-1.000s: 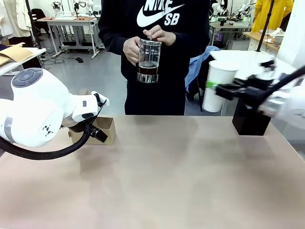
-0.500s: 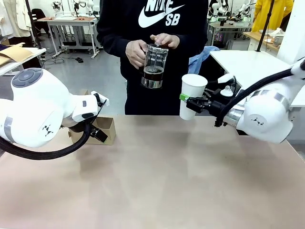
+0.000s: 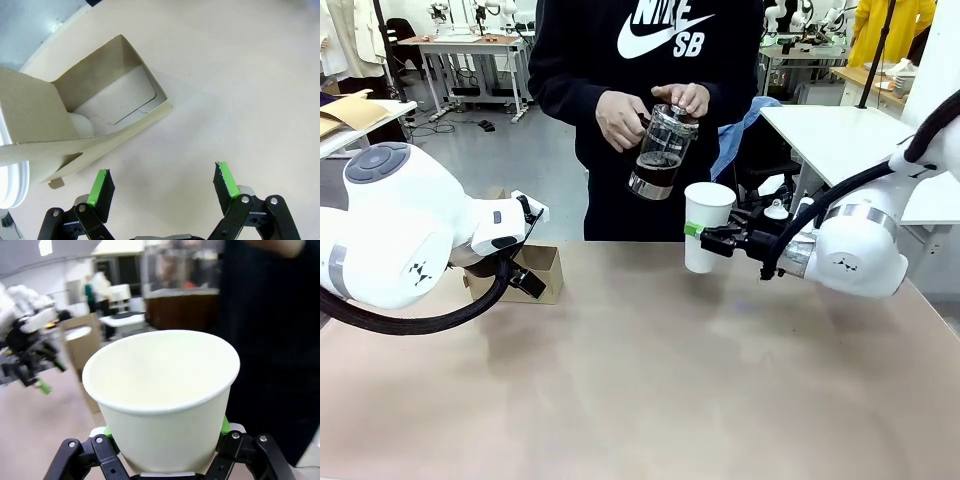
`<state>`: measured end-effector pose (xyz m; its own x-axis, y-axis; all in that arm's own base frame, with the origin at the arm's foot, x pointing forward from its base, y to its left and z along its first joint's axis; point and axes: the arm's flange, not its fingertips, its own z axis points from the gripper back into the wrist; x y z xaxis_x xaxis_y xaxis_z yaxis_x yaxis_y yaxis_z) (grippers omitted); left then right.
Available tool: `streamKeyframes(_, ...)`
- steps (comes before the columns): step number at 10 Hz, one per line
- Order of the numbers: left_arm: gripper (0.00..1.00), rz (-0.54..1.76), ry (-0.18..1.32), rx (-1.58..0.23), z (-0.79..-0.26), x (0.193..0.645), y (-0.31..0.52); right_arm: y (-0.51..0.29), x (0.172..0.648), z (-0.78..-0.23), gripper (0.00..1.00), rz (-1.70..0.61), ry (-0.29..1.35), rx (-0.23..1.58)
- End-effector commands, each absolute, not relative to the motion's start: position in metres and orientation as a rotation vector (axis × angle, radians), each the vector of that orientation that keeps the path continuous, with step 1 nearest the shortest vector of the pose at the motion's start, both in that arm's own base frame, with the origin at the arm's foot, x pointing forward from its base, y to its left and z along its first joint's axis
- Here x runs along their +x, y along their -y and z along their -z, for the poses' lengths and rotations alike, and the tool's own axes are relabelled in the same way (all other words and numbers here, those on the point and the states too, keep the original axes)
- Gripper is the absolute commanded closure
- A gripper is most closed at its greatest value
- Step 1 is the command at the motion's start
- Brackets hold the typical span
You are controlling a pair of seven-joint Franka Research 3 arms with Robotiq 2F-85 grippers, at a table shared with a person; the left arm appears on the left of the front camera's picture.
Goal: Pour a drink into a cup and package it in a carrier.
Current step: Pick up the 600 ml Paper Cup and place it in the middle top area of the table, then when a person places the Paper Cup Lid on the 600 ml Paper Cup , lift the 600 ml Paper Cup.
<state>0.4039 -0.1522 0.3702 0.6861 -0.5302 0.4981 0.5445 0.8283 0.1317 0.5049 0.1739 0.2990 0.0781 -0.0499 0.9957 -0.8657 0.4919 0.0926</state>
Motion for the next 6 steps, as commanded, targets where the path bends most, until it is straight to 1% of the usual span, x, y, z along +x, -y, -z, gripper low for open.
streamKeyframes(1, 0.00, 0.601, 0.550, -0.029, -0.3705, 0.4038, 0.1515, -0.1717, 0.5075, -0.3026, 0.19, -0.672, 1.412, 0.824)
streamKeyframes(6, 0.00, 0.601, 0.550, -0.029, -0.3705, 0.4038, 0.1515, -0.1717, 0.5075, -0.3026, 0.19, -0.672, 1.412, 0.824)
